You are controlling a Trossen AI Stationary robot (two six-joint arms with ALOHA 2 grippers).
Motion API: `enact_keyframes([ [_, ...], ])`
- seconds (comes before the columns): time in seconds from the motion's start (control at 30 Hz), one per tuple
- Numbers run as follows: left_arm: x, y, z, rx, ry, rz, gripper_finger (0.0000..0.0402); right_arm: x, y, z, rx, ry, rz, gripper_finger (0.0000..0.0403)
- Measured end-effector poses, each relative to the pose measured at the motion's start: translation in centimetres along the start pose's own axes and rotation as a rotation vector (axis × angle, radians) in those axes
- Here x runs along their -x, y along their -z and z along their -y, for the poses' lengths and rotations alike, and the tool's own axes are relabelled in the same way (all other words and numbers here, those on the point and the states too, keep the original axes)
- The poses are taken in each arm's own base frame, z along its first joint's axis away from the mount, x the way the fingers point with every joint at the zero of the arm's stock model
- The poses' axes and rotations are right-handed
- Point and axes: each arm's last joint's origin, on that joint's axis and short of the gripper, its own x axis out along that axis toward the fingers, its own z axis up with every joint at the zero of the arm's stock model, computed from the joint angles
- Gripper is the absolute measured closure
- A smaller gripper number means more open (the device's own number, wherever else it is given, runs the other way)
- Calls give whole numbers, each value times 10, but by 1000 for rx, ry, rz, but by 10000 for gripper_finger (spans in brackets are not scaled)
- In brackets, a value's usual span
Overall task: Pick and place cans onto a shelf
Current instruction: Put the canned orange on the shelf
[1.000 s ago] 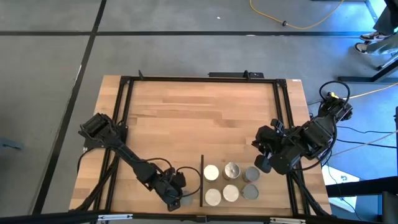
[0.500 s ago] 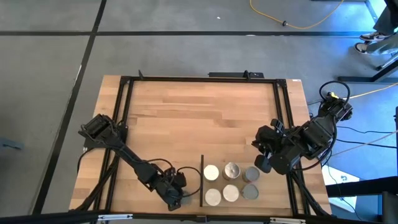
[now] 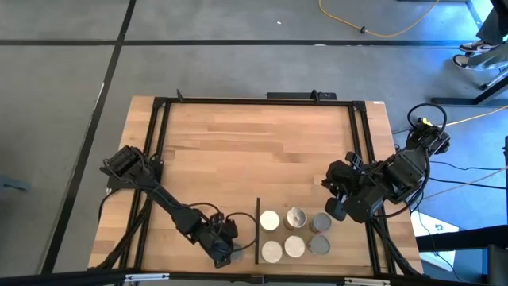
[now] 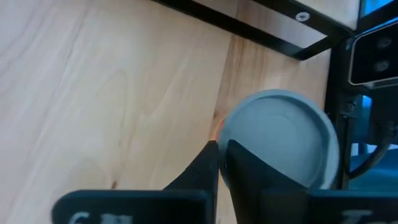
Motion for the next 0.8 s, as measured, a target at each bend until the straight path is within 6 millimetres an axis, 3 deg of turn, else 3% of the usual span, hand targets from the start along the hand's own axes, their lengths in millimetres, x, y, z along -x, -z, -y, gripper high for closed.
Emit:
enact_keyframes([
  [0.2,-12,0,-7,62,-4,-69,396,0,0,0,0,0,0,370],
  [0.33,-9,-7,-12,91,4,-96,398,0,0,0,0,-1,0,369],
  [0.63,19,-21,-12,135,21,-60,400,0,0,-1,25,-7,-5,370],
  [0.8,44,-24,-24,148,-81,-87,400,0,0,-1,58,-9,-4,369],
])
